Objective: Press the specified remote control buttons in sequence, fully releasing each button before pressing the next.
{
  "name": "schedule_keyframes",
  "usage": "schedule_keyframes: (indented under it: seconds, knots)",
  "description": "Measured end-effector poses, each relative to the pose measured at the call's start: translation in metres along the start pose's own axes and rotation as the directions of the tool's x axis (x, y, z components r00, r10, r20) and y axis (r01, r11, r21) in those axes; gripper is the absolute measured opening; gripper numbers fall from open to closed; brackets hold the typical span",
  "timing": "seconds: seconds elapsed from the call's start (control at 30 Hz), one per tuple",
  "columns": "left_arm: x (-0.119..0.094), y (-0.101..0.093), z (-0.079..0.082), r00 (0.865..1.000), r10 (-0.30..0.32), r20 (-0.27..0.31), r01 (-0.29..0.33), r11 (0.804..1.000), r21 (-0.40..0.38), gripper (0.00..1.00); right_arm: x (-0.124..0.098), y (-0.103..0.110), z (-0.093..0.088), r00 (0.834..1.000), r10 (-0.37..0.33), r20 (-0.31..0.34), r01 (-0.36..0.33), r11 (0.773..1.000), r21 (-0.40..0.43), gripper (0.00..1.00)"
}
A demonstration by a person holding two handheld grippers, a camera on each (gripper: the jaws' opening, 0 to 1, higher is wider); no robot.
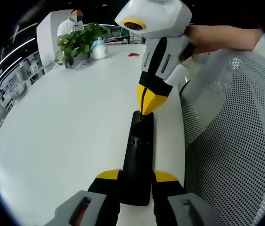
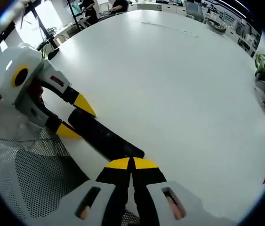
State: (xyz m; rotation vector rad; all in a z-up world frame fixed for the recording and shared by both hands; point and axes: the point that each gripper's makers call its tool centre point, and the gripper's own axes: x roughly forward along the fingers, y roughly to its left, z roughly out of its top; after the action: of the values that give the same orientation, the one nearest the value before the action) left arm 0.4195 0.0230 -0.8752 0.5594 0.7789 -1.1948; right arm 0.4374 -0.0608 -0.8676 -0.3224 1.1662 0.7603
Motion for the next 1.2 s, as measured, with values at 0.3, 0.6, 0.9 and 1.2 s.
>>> schedule_keyframes:
  seconds: [0.3, 0.6, 0.9, 1.2]
  knots:
    - [0.0006, 0.0005, 0.0003, 1.0, -0.006, 0.007, 0.006, 1.0, 0.005, 0.25, -0.0009, 0.0057, 0.006, 0.999, 0.037, 0.032, -0.038, 0.999, 0.031, 0.0]
    - [0.0001, 0.0003, 0.0, 1.0, -0.008, 0.015, 0.008, 1.0, -0.001, 0.25, 0.0029, 0.0083, 0.0054, 0.999, 0.034, 0.017, -0.034, 0.999, 0.0, 0.0]
    - [-0.0005, 0.0002, 0.0001, 0.999, -0.013, 0.034, 0.014, 1.0, -0.021, 0.25, 0.0032, 0.0089, 0.0055, 1.0, 0.016, 0.012, -0.015, 0.999, -0.036, 0.0]
    - [-0.0007, -0.0002, 0.0002, 0.999, -0.016, 0.047, 0.018, 0.999, -0.038, 0.25, 0.003, 0.0081, 0.0053, 1.0, 0.005, 0.014, -0.005, 0.999, -0.043, 0.0]
